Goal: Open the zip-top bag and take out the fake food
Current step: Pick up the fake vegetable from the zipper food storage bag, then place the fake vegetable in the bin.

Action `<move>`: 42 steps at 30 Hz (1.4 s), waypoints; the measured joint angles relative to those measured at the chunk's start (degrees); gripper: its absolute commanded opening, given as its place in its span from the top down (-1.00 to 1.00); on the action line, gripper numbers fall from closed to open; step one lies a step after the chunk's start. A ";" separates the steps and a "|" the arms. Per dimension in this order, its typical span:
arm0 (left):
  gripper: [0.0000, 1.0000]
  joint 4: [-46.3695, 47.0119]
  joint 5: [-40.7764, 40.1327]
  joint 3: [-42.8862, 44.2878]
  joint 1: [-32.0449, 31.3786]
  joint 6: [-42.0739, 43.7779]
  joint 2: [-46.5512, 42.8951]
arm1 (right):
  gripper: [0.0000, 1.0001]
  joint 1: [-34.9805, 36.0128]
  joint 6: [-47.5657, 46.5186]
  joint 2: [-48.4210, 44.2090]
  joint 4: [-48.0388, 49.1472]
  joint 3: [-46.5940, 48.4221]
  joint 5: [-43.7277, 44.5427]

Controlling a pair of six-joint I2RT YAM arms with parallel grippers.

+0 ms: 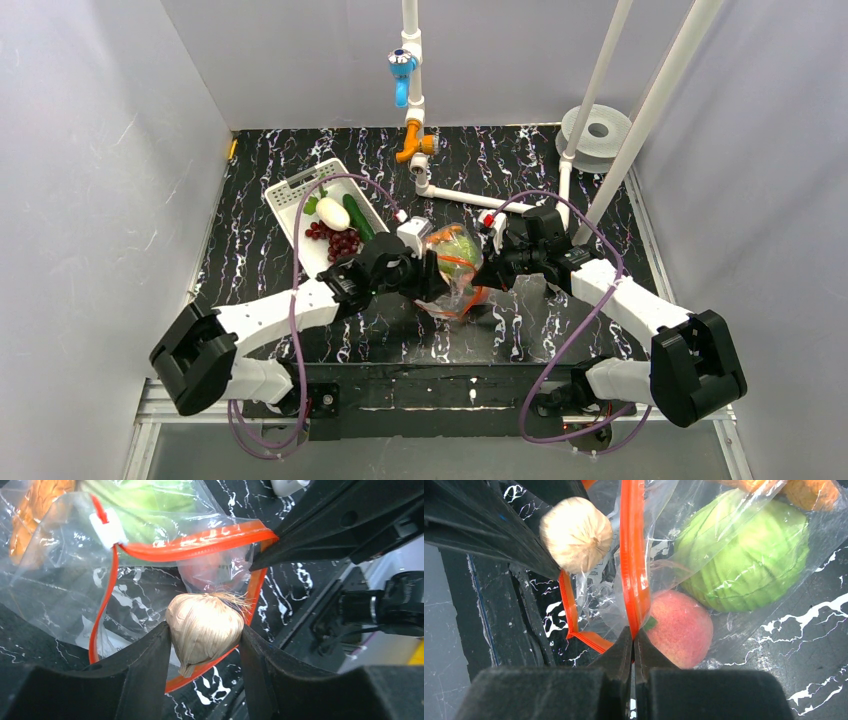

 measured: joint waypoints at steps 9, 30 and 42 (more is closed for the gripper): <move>1.00 6.67 10.21 -7.54 8.48 -8.48 -8.33 | 0.97 0.00 -0.13 0.00 -0.07 0.00 0.04; 1.00 -6.25 10.27 -11.34 34.07 -12.13 -25.70 | 0.97 0.00 -0.22 0.00 -0.09 0.00 0.17; 1.00 -17.38 -4.59 -10.86 37.46 -9.22 -27.36 | 0.97 0.00 -0.22 0.02 -0.09 0.00 0.17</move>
